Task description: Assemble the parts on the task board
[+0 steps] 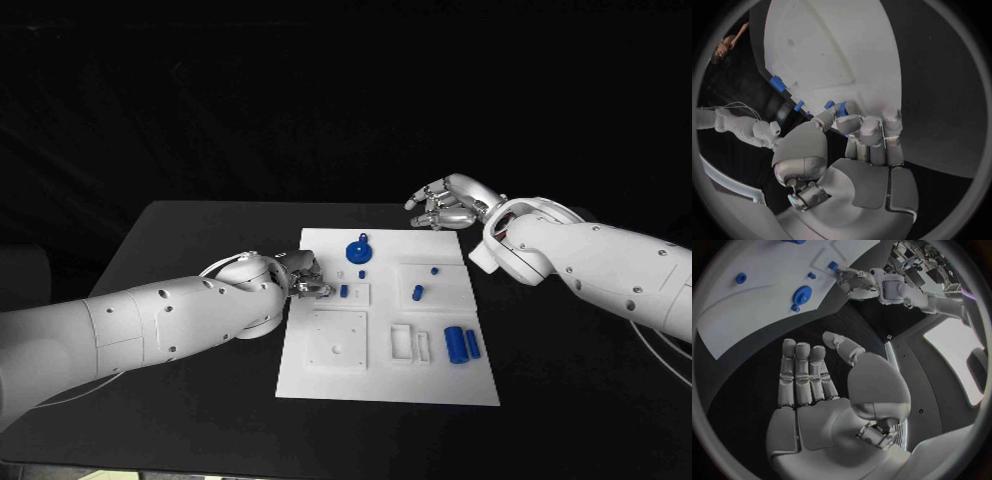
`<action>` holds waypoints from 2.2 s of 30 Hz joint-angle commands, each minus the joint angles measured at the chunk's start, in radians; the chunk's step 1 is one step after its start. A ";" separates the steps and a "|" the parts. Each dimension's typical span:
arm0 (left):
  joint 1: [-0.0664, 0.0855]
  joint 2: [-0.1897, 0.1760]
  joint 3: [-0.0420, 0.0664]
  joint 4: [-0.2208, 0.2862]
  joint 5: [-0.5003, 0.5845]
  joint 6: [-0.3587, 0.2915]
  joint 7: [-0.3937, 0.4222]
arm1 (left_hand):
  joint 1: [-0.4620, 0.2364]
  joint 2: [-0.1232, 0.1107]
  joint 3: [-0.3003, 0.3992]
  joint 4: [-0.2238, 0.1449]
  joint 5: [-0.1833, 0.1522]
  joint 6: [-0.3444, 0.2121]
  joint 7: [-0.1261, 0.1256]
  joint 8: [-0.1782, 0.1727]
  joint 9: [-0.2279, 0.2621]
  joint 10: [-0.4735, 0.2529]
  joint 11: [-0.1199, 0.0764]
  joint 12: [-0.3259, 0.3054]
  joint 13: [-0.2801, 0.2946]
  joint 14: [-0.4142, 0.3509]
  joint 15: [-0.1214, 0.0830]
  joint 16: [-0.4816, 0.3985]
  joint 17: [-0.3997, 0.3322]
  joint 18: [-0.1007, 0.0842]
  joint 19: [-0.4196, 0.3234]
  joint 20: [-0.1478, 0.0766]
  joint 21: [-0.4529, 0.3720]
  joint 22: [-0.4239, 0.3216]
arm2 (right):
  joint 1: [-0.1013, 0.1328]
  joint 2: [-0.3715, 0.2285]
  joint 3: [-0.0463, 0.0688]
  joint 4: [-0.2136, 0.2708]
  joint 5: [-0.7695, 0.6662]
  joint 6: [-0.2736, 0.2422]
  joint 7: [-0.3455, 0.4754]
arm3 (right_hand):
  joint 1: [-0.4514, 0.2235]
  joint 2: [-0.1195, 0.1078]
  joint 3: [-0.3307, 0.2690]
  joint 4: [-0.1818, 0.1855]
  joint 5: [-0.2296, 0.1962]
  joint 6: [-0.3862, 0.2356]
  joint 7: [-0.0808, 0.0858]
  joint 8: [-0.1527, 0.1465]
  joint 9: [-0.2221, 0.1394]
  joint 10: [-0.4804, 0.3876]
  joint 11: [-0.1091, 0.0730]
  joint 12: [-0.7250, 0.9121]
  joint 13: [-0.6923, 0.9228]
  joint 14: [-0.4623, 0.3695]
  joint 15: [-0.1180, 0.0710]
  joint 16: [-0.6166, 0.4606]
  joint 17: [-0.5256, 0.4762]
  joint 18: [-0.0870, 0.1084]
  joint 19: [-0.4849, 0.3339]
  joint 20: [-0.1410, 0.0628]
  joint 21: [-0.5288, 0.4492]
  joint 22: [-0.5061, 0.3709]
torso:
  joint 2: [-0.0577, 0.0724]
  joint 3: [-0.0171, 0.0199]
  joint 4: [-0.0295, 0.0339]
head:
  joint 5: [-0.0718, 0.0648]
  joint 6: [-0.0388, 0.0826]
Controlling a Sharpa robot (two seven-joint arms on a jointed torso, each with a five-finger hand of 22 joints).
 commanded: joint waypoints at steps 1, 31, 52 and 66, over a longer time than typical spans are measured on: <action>-0.007 0.005 -0.003 0.000 0.009 0.036 0.000 | -0.005 -0.008 -0.002 0.010 -0.002 0.107 -0.046 -0.007 0.000 -0.013 -0.004 -0.007 -0.002 -0.009 0.001 -0.004 -0.001 0.016 -0.009 -0.101 -0.004 0.005 | 0.000 0.001 0.001 -0.002 0.002 0.007 0.005 | -0.008 -0.001 0.006 0.001 0.006 -0.001 0.007 0.007 -0.001 -0.004 0.000 0.000 -0.001 -0.008 0.000 -0.004 -0.002 0.015 -0.005 0.004 0.001 0.002 | 0.000 -0.0007 -0.0003 | 0.000 -0.001; -0.003 0.012 0.006 -0.015 0.014 0.037 -0.001 | -0.013 -0.051 -0.005 0.040 -0.033 0.103 -0.046 -0.005 -0.001 -0.013 -0.004 -0.009 -0.010 -0.009 -0.003 -0.007 -0.004 0.019 -0.009 -0.103 -0.005 0.004 | -0.002 0.004 0.001 -0.004 0.002 0.010 0.004 | -0.010 -0.001 0.006 0.001 0.011 -0.001 0.007 0.007 -0.002 -0.004 0.000 0.000 -0.001 -0.008 0.000 -0.004 -0.002 0.015 -0.005 0.004 0.001 0.002 | 0.000 0.0001 -0.0004 | -0.002 -0.002; -0.003 0.012 0.006 -0.021 0.045 0.050 -0.003 | -0.006 -0.106 0.006 0.090 -0.122 0.093 -0.044 -0.007 -0.003 -0.014 -0.003 -0.013 -0.021 -0.013 -0.006 -0.011 -0.008 0.022 -0.010 -0.104 -0.010 0.002 | -0.002 0.004 0.001 -0.004 0.001 0.011 0.004 | -0.010 -0.001 0.005 0.000 0.012 -0.002 0.007 0.007 -0.002 -0.004 0.000 0.001 -0.001 -0.008 0.000 -0.004 -0.002 0.015 -0.005 0.004 0.001 0.002 | 0.000 -0.0007 -0.0005 | -0.001 -0.003; -0.003 0.010 0.013 -0.024 0.047 0.023 -0.004 | -0.056 -0.199 -0.045 0.205 -0.137 0.076 -0.039 -0.013 0.000 -0.012 0.000 -0.019 -0.037 -0.021 -0.015 -0.010 -0.009 0.025 -0.012 -0.103 -0.009 -0.001 | -0.003 0.005 0.001 -0.005 0.001 0.010 0.004 | -0.010 -0.001 0.005 0.000 0.012 -0.002 0.007 0.007 -0.002 -0.004 0.000 0.001 -0.001 -0.008 0.000 -0.004 -0.002 0.015 -0.005 0.004 0.001 0.002 | 0.000 -0.0006 -0.0002 | -0.002 -0.002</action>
